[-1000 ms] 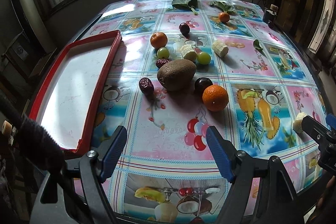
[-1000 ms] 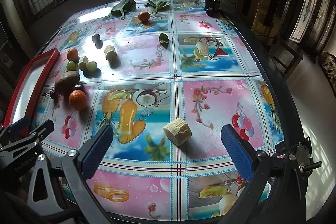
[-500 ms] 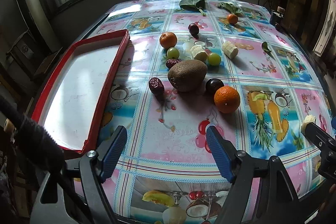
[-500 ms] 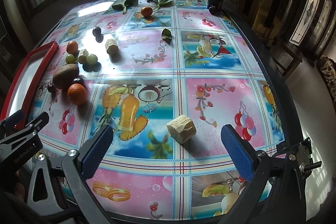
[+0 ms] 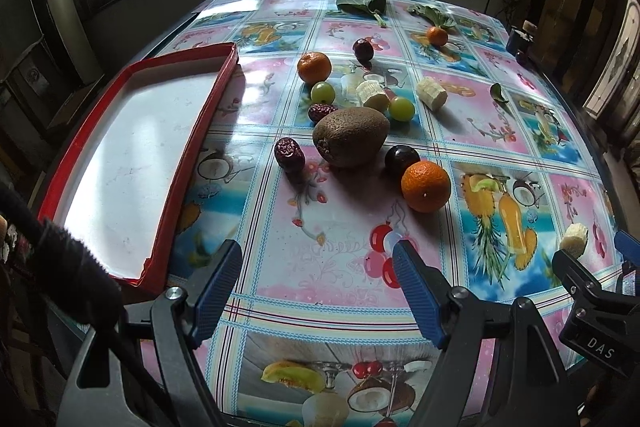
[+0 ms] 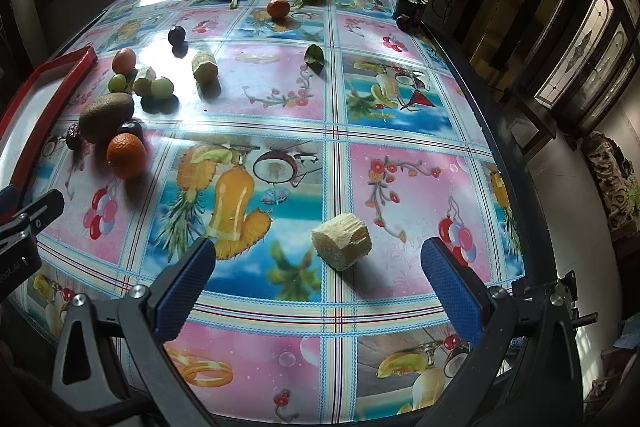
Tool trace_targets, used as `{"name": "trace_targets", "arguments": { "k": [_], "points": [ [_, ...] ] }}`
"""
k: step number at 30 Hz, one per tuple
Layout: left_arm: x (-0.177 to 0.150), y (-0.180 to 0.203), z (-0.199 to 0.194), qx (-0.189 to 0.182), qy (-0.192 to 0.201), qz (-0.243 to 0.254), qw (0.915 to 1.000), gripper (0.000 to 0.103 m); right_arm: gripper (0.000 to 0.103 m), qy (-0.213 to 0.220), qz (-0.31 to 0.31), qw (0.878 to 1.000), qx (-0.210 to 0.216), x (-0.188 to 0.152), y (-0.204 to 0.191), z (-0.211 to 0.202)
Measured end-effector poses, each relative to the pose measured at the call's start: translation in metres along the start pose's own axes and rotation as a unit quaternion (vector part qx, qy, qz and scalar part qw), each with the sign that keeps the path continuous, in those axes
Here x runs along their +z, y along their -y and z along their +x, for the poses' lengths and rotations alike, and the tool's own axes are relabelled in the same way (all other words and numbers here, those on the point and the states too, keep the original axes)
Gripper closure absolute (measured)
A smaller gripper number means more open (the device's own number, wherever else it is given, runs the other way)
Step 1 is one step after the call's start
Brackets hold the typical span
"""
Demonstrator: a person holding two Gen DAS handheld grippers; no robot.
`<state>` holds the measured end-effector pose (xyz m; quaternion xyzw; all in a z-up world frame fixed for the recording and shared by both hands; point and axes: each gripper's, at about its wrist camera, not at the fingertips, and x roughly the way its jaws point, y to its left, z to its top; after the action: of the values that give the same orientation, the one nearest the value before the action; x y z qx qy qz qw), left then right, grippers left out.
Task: Organize fruits
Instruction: 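Move both tools toward the fruits, right tool approaching a banana chunk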
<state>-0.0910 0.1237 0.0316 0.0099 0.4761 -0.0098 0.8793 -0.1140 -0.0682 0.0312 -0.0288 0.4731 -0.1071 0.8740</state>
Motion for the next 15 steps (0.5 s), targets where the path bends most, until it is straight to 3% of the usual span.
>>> {"name": "trace_targets", "arguments": {
  "k": [6,8,15],
  "points": [
    [0.000,0.004,0.002,-0.007,-0.009,-0.003,0.9999,0.025,0.001,0.000,-0.009,1.000,0.007,-0.003,0.000,0.003],
    [0.002,0.005,0.004,-0.025,-0.016,-0.008,0.9995,0.025,0.001,-0.001,-0.009,1.000,0.013,-0.003,0.001,0.004],
    [0.020,0.021,0.018,-0.070,-0.023,-0.019,0.9971,0.025,0.001,0.011,0.054,0.990,0.128,-0.008,0.031,0.005]
  ]
}}
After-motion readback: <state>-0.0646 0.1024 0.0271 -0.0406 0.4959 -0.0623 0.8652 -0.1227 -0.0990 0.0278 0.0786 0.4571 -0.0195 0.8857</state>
